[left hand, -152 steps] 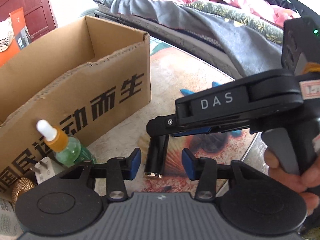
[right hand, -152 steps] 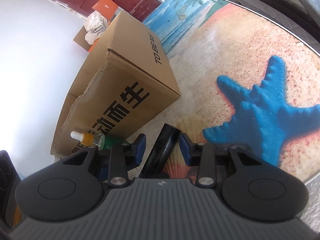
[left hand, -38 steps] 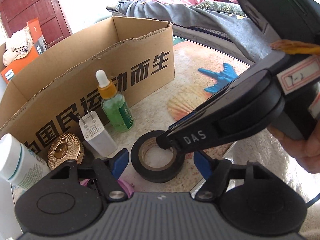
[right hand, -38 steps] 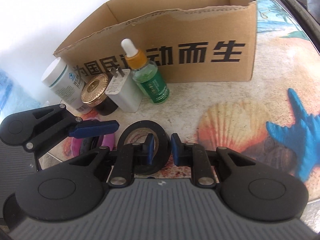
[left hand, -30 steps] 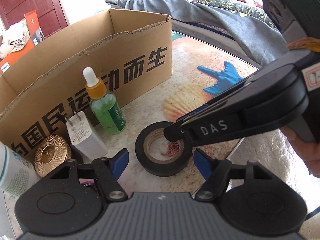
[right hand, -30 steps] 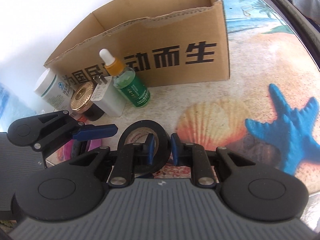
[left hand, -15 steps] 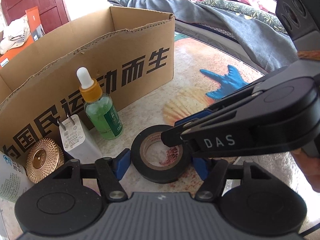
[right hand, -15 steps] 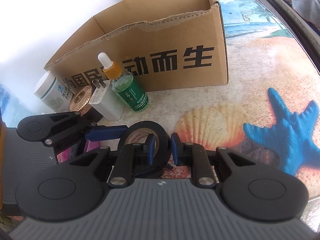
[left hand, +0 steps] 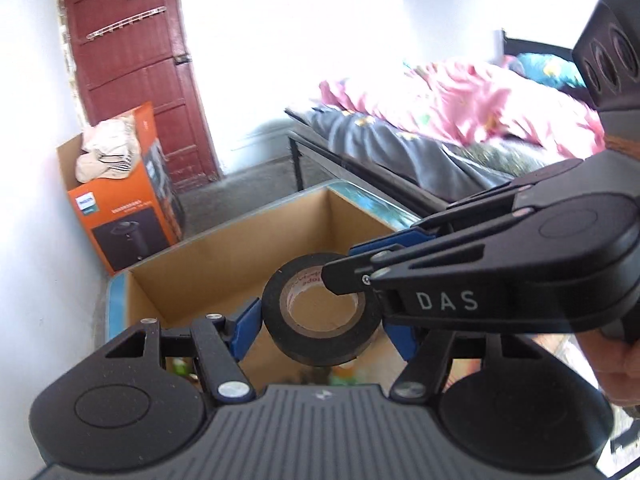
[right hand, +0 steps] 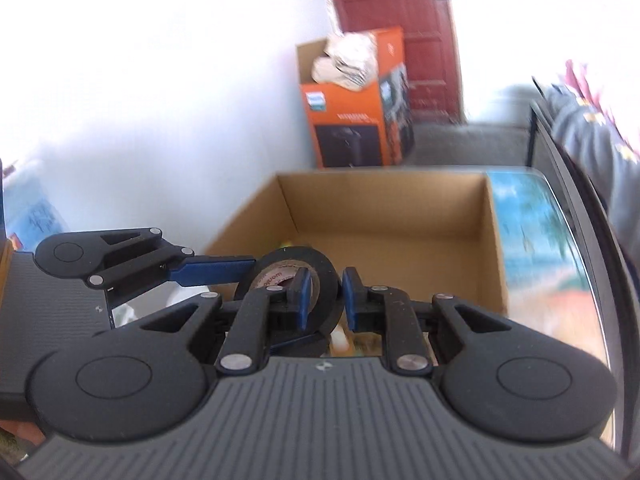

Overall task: Organize rigid objects
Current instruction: 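Carry the tape roll into the box and open the right tool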

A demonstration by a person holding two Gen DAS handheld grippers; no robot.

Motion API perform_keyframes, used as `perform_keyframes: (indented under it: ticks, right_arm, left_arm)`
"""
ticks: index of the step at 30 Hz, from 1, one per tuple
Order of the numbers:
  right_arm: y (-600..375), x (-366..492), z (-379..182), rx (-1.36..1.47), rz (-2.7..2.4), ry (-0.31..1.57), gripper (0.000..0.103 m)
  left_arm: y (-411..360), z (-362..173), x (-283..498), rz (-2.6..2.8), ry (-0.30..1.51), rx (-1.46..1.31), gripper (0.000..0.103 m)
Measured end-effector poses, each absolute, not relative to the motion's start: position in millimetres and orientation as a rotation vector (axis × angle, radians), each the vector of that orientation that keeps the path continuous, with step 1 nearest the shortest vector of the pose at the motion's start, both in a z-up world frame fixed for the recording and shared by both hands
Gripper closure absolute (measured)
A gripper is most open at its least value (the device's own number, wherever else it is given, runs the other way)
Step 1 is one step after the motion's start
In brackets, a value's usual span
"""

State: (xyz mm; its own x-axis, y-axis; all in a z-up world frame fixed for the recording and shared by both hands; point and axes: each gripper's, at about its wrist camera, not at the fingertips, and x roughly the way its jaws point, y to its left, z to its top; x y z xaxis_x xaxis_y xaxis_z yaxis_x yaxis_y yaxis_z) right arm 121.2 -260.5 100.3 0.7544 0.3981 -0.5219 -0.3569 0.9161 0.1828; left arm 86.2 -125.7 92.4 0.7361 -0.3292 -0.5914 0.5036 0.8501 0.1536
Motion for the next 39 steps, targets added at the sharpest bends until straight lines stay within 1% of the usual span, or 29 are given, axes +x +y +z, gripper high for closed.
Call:
perform_keyframes:
  ticks: [2,4,8,11,15,18,21,25,28,31,33,36,39]
  right_arm:
    - [-253.0,153.4,107.6,0.084,0.452,0.631,0.087]
    - [-247.8,190.4,105.2,0.108,0.482,0.72,0.086]
    - [-237.3,271.6,71.0,0.191,0.503,0.99,0.086]
    - [-231.3,313.3,38.0,0.247,0.492,1.146,0.087]
    - [-222.7,349.7,6.1,0.248,0.467,1.259,0.087]
    - [-215.3,364.1,-13.0,0.221,0.454,1.302,0.087]
    - [-209.8,383.5,-26.9,0.208,0.442,1.334,0.087]
    - [-203.0,406.0,-37.0,0.21,0.434,1.34,0.087]
    - [-195.0,415.6,-37.7,0.189,0.413,1.299,0.087]
    - [-196.1,421.1,-35.6,0.253,0.421,1.243,0.085]
    - [-201.3,421.9,-31.2,0.306,0.417,1.217,0.084]
    - [-213.5,417.3,-17.4,0.39,0.424,1.172,0.076]
    - [-234.4,400.2,11.1,0.463,0.454,1.114,0.075]
  left_arm:
    - [-115.5,102.2,113.9,-0.453,0.633,0.28,0.036]
    - [-106.4,101.3,147.3,-0.451,0.725,0.231,0.036]
    - [-87.4,69.6,215.6,-0.455,0.976,0.124,0.036]
    - [-84.6,39.0,247.1,-0.439,1.099,0.108,0.036]
    - [-89.7,8.7,275.8,-0.414,1.19,0.167,0.036]
    - [-91.8,-8.3,298.5,-0.398,1.255,0.172,0.036]
    - [-93.4,-20.3,317.2,-0.375,1.296,0.156,0.036]
    - [-92.6,-25.2,331.3,-0.32,1.273,0.18,0.036]
    - [-92.2,-22.9,333.7,-0.281,1.242,0.188,0.037]
    - [-89.6,-14.0,332.0,-0.277,1.204,0.17,0.035]
    - [-83.6,-6.6,326.6,-0.266,1.174,0.159,0.034]
    - [-76.2,6.4,316.5,-0.27,1.146,0.121,0.034]
    - [-68.3,24.5,300.7,-0.298,1.104,0.082,0.034]
